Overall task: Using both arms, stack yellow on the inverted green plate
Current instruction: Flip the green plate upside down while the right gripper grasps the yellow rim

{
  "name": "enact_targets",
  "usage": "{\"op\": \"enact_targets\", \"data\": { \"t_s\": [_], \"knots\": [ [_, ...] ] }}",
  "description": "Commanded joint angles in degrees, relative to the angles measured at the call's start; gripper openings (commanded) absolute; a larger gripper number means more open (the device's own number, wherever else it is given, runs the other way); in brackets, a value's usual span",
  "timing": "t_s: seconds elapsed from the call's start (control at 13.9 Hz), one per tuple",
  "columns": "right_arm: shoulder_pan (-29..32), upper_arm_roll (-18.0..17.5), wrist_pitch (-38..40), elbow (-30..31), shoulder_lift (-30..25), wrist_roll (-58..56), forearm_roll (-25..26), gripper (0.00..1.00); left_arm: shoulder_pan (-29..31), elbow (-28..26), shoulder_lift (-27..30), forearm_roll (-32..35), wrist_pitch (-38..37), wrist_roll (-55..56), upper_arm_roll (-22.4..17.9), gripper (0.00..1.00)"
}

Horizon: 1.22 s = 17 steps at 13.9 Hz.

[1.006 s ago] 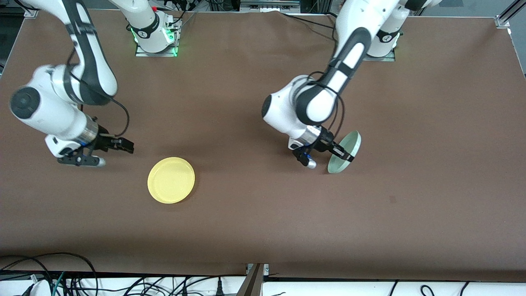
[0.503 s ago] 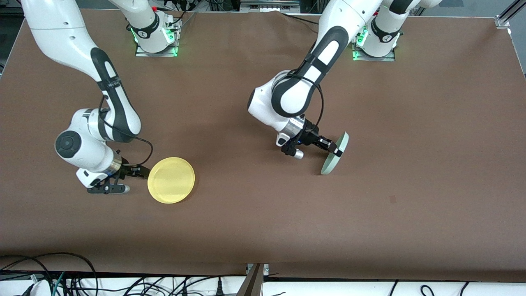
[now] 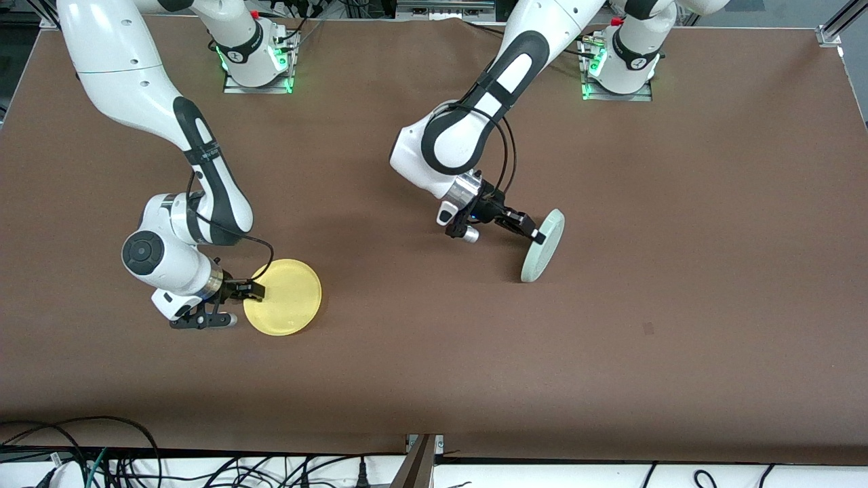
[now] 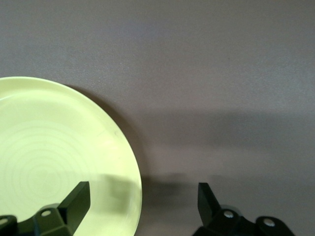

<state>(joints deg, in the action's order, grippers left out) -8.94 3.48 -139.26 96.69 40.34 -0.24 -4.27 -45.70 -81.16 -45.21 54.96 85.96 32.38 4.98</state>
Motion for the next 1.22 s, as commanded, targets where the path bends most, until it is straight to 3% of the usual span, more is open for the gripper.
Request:
{"op": "enact_targets", "data": {
  "t_s": [0.0,0.22,0.36,0.43,0.65,0.86,1.01,1.15],
  "knots": [
    [0.0,0.0,0.4,-1.1,0.8,1.5,-0.9,0.63,1.3,5.5,-3.3,-12.8,7.2,0.8,0.2,1.00],
    [0.0,0.0,0.3,-1.1,1.5,3.0,-0.9,0.34,3.0,7.9,-3.0,-24.9,15.1,0.8,0.3,1.00],
    [0.0,0.0,0.2,-1.1,1.5,4.8,-1.4,0.07,4.5,8.3,-2.5,-33.6,22.3,0.8,0.3,1.00],
    [-0.2,0.0,-0.2,-1.1,1.7,5.9,-1.8,0.00,5.1,8.3,-2.5,-37.1,25.5,0.8,0.3,1.00],
    [-1.0,0.0,-0.9,-1.4,1.6,9.9,-1.8,0.00,7.5,6.9,-3.0,-44.3,33.6,0.7,0.3,1.00],
    [-1.1,-0.2,-0.6,-3.5,1.1,14.7,-1.9,0.00,9.6,6.5,-2.7,-50.9,35.2,0.6,0.3,1.00],
    [-0.8,-2.5,-1.0,-4.4,0.6,18.4,-2.0,0.00,11.8,6.5,0.0,-52.3,34.1,0.8,0.3,1.00],
    [-1.0,-3.4,-0.6,-6.2,-0.4,22.4,-3.0,0.00,12.2,7.1,3.7,-51.5,24.3,1.5,-0.9,1.00]
  ]
}}
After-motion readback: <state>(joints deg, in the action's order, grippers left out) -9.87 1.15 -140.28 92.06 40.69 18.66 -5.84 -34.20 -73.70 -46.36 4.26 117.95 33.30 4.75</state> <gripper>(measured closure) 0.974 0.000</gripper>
